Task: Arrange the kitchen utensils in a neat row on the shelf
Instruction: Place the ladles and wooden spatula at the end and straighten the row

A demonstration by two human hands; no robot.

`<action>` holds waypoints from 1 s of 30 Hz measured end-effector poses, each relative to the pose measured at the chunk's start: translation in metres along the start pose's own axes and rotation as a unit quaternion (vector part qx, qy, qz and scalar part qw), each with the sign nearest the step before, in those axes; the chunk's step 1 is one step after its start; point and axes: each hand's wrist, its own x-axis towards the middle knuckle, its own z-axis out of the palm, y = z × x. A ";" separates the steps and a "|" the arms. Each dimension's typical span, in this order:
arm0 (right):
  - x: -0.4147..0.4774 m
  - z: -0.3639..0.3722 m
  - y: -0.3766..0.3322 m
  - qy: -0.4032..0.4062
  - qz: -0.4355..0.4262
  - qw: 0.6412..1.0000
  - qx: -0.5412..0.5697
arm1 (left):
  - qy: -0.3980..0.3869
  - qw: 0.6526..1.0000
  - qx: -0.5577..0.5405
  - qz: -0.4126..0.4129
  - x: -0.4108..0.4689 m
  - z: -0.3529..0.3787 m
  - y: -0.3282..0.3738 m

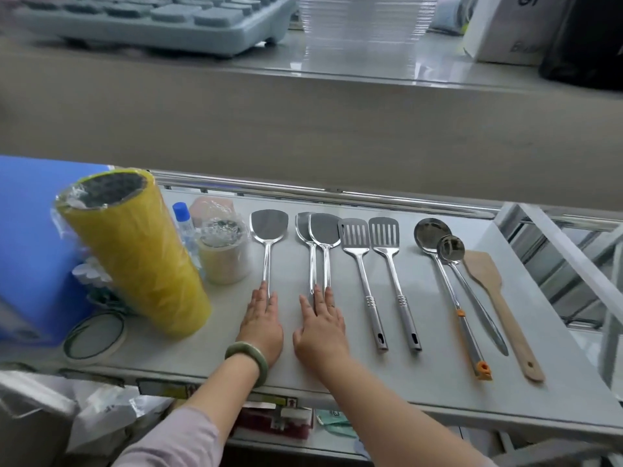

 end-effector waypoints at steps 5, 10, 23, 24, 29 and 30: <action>-0.004 0.002 0.002 0.004 -0.008 1.000 0.005 | -0.004 1.000 0.020 0.006 0.003 0.000 -0.007; -0.006 -0.007 0.012 0.100 -0.005 0.992 0.079 | 0.134 0.988 -0.053 0.062 -0.009 -0.005 0.006; -0.001 -0.031 0.043 0.117 0.090 0.988 0.051 | 0.080 0.984 -0.155 0.023 -0.007 0.005 0.045; -0.002 -0.032 0.046 0.123 0.093 0.987 0.049 | 0.075 0.984 -0.158 0.020 -0.007 0.006 0.045; -0.001 -0.039 0.065 0.144 0.110 0.983 0.040 | 0.077 0.984 -0.160 0.008 -0.006 0.007 0.044; -0.001 -0.040 0.068 0.148 0.117 0.981 0.040 | 0.076 0.985 -0.157 0.005 -0.006 0.007 0.044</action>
